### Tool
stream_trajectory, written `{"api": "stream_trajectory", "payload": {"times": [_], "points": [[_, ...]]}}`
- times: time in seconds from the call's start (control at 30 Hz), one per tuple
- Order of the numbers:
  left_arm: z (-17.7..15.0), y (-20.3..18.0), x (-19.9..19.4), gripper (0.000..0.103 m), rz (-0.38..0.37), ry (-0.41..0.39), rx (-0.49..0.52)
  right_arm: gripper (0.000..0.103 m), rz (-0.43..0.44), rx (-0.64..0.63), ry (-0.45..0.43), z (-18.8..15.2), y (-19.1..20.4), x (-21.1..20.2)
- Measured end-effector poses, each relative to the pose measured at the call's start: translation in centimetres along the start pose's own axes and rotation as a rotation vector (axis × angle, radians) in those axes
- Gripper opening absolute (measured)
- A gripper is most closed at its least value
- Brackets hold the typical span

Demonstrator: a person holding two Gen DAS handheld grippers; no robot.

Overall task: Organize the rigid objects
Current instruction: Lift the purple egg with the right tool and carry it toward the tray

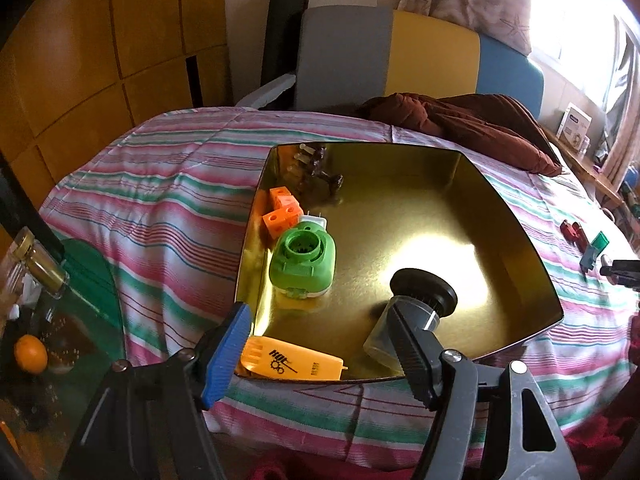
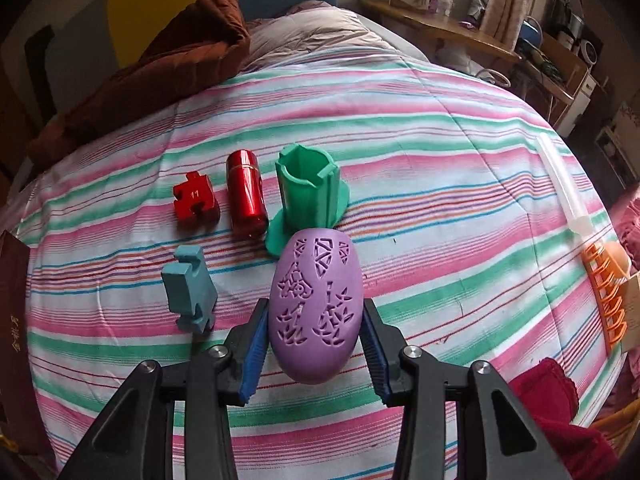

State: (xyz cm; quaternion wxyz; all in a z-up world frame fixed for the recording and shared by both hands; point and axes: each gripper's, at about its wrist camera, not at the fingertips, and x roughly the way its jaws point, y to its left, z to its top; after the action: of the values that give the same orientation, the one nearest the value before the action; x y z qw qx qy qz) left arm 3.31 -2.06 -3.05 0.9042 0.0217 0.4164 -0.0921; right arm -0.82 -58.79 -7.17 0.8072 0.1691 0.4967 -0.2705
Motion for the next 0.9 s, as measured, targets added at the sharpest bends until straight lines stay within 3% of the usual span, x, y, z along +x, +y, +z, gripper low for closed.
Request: {"api": "stream_trajectory", "payload": {"times": [0.13,0.43,0.7,0.9], "points": [[-0.1,0.1,-0.2,0.071,0.008,-0.012,0.004,0.043,0.010,0.003,-0.029,0.2,0.3,-0.9],[-0.1,0.6,-0.2,0.071,0.007,-0.024,-0.006,0.043,0.061,-0.006,-0.228,0.4,1.2,-8.4],[-0.3,0.6,-0.6,0.071,0.003,-0.033,-0.011,0.043,0.203,-0.159,-0.327,0.6,8.5,-13.8],[-0.5,1.2,-0.7,0.071,0.009,-0.036,-0.022,0.043,0.307,-0.291,-0.306,-1.0,15.1,-14.7]]}}
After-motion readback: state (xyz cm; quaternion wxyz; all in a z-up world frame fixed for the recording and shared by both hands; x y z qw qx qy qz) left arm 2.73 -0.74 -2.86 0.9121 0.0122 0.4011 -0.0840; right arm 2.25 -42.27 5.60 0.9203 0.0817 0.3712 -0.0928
